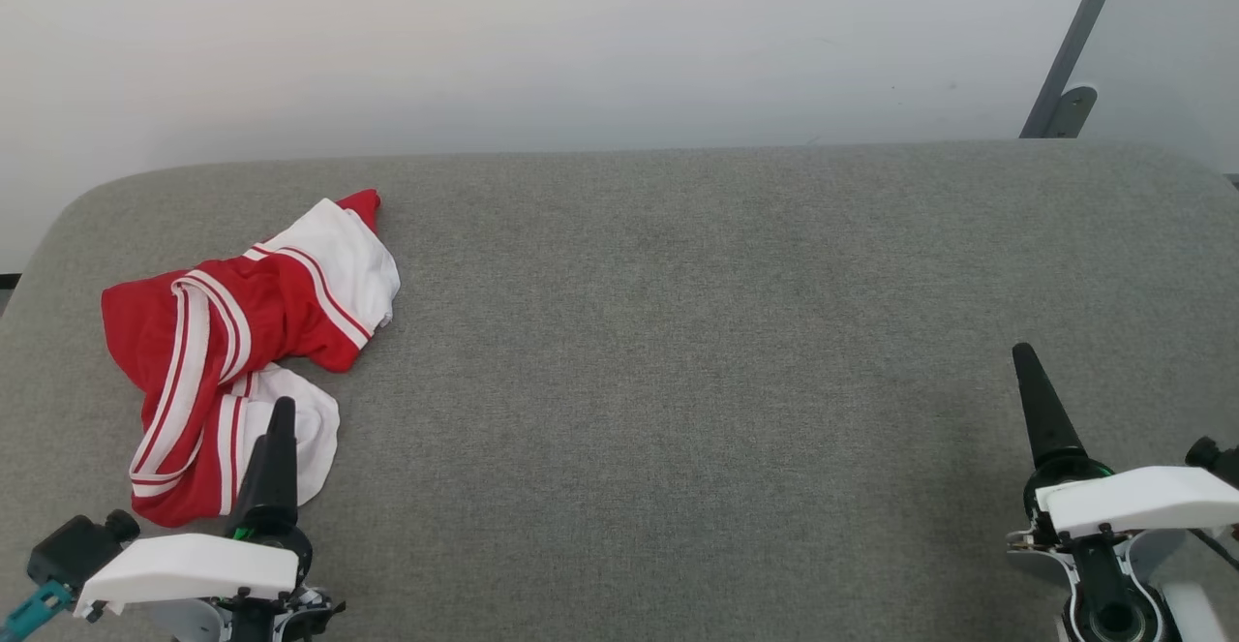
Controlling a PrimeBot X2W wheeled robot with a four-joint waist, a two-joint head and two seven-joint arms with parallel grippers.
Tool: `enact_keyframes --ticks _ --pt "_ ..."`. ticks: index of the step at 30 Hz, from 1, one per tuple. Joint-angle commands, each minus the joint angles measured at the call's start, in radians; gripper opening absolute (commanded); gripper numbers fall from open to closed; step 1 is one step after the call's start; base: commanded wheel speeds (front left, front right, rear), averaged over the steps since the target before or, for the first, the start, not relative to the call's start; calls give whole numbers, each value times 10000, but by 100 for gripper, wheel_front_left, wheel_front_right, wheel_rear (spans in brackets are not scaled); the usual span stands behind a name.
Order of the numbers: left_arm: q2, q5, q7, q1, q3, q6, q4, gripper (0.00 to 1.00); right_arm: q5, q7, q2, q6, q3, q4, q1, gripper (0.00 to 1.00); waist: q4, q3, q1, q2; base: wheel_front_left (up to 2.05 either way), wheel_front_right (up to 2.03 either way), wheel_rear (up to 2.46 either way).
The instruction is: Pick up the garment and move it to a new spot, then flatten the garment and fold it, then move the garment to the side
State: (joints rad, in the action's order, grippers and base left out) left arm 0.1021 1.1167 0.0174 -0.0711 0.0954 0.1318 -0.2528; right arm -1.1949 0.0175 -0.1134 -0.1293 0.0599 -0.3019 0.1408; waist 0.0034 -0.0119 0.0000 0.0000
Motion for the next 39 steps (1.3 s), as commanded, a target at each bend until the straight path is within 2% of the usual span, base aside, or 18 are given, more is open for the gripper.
enact_keyframes --ticks 1,7,13,14,21,30,39 --pt "67 -479 112 -162 68 -8 208 100 475 111 -111 -15 -14 176 305 100 2 -3 0 0 0 0 0" --pt "130 -1918 333 -78 -45 -47 270 100 2265 336 -211 -15 -43 260 296 100 5 -40 0 0 0 0 0" --pt "248 -3164 545 -75 -278 -320 246 100 4184 543 -227 -16 83 367 329 100 6 -126 0 0 0 0 0" --pt "248 -3164 545 -75 -278 -320 246 100 4184 543 -227 -16 83 367 329 100 6 -126 0 0 0 0 0" --pt "380 -4235 773 -67 -611 -713 254 100 6096 770 -88 -17 226 505 367 100 8 -197 0 0 0 0 0" --pt "559 -5324 1041 -18 -982 -1111 156 100 8020 1047 -149 -17 183 453 348 100 36 -200 0 0 0 0 0" --pt "697 -6229 1298 106 -1272 -1320 48 100 8967 1295 -43 -18 152 248 241 100 56 -163 0 0 0 0 0"
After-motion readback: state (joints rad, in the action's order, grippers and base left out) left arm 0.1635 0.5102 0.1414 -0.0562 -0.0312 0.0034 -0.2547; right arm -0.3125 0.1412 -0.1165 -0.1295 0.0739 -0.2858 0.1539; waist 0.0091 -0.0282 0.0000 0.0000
